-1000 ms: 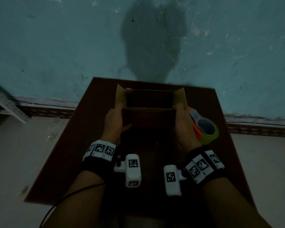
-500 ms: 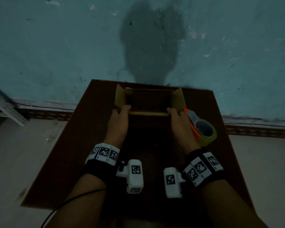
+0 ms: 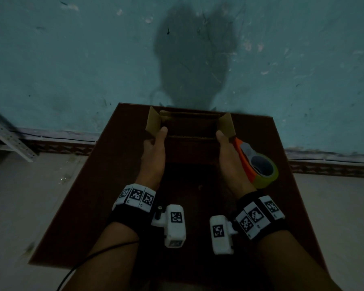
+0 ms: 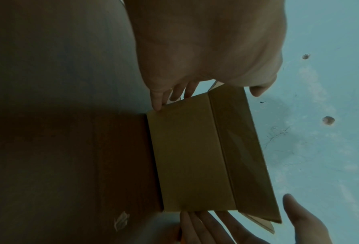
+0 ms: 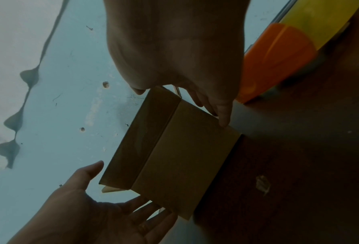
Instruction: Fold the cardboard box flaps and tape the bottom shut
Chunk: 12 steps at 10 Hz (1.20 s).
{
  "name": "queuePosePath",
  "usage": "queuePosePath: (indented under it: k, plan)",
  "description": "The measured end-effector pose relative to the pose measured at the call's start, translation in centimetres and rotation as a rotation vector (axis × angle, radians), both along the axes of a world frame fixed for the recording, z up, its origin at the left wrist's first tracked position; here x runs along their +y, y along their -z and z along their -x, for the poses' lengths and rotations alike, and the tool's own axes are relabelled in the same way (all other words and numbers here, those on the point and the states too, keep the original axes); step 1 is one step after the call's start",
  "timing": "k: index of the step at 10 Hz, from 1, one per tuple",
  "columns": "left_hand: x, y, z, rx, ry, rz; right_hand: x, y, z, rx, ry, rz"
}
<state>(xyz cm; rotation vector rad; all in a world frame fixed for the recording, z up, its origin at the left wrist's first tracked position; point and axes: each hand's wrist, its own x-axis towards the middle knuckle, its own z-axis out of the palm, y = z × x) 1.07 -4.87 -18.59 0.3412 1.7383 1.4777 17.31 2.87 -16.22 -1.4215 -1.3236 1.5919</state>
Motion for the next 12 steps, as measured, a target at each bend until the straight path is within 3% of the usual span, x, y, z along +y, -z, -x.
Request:
queuePosePath:
  k: [6,9,12]
  plan:
    - [0.5,0.3,-0.7,0.041,-0.019,-0.013,0.3,0.1,-0.9,-0.005,0.021,-0.055]
    - [-0.8,0.3,-1.2,-0.014,-0.079,-0.082,0.3,0.3,-1.1,0.085,0.076,-0.051]
    - [-2.4,-2.1,-2.2,-0.069,-0.132,-0.183,1.2,0.0,-2.1,0.089,0.123,-0.046]
